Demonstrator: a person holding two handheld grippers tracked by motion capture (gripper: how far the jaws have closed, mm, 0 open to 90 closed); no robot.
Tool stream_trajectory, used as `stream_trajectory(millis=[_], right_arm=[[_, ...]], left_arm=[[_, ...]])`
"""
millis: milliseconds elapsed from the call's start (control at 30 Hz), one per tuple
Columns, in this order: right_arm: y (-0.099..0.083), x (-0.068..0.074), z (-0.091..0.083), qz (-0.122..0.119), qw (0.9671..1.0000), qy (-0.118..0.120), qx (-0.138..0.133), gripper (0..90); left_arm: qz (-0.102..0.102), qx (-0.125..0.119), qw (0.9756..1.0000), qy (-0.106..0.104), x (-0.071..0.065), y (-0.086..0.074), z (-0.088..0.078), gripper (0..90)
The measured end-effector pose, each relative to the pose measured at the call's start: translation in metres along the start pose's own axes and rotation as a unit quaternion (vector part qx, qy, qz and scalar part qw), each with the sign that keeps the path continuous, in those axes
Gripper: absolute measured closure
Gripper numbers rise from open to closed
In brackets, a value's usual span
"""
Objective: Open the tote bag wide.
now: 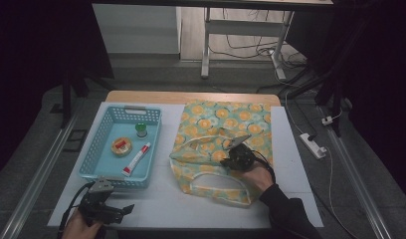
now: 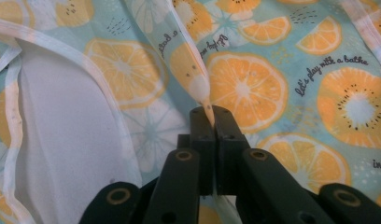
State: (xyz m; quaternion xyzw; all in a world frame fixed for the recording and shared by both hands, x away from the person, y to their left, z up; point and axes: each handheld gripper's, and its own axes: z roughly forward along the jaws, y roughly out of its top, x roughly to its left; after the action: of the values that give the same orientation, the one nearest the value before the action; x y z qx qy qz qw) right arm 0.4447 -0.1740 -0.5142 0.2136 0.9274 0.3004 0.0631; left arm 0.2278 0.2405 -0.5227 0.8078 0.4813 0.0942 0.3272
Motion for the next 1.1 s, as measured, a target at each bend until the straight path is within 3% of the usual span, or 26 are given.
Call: stream_trajectory(millis=[433, 1100], right_arm=[[0.008, -0.002, -0.019, 0.015, 0.9991, 0.014, -0.038, 89.8], [0.038, 0.001, -0.052, 0.024, 0.9957, 0.032, -0.084, 89.9]], left_arm=[[-0.005, -0.001, 1.0, -0.003, 0.001, 0.0, 0.0, 1.2], [-0.008, 0.001, 1.0, -0.004, 0.002, 0.0, 0.0, 1.2]])
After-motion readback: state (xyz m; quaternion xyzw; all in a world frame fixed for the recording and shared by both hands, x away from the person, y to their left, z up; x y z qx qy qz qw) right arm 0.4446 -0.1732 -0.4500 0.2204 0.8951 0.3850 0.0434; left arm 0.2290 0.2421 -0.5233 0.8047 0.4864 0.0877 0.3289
